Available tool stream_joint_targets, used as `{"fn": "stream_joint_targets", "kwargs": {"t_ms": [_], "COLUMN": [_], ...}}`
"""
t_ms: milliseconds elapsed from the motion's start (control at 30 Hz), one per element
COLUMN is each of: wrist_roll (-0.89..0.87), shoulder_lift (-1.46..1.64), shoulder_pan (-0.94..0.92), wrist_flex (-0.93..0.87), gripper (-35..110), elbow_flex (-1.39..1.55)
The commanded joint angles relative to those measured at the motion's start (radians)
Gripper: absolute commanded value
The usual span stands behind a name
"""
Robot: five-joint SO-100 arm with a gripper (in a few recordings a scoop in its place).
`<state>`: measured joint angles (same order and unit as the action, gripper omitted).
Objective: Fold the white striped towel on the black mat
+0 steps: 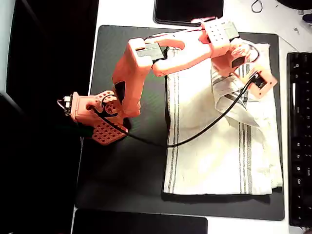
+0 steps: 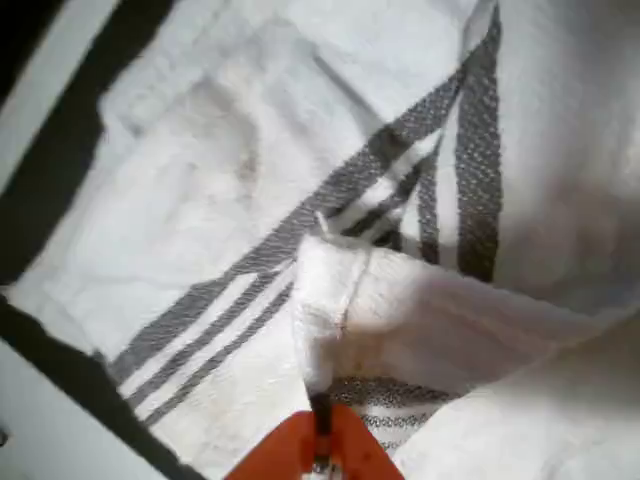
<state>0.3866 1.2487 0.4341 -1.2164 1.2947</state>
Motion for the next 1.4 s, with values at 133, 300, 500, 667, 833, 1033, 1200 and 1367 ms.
{"fn": "stream_joint_targets", "kwargs": {"t_ms": [133, 300, 500, 667, 833, 1033, 1200, 1367], "wrist_roll": [0.057, 0.169, 0.313, 0.362, 0.411, 0.649, 0.741, 0.726], "shoulder_lift": [0.037, 0.0, -0.046, -0.057, 0.002, 0.219, 0.318, 0.268], "shoulder_pan": [0.031, 0.1, 0.166, 0.173, 0.173, 0.179, 0.178, 0.183], "wrist_flex": [0.023, 0.103, 0.215, 0.235, 0.198, 0.175, 0.262, 0.287], "gripper": [0, 0, 1, 18, 23, 23, 25, 26], "elbow_flex": [-0.13, -0.204, -0.195, -0.181, -0.155, 0.216, 0.456, 0.472]}}
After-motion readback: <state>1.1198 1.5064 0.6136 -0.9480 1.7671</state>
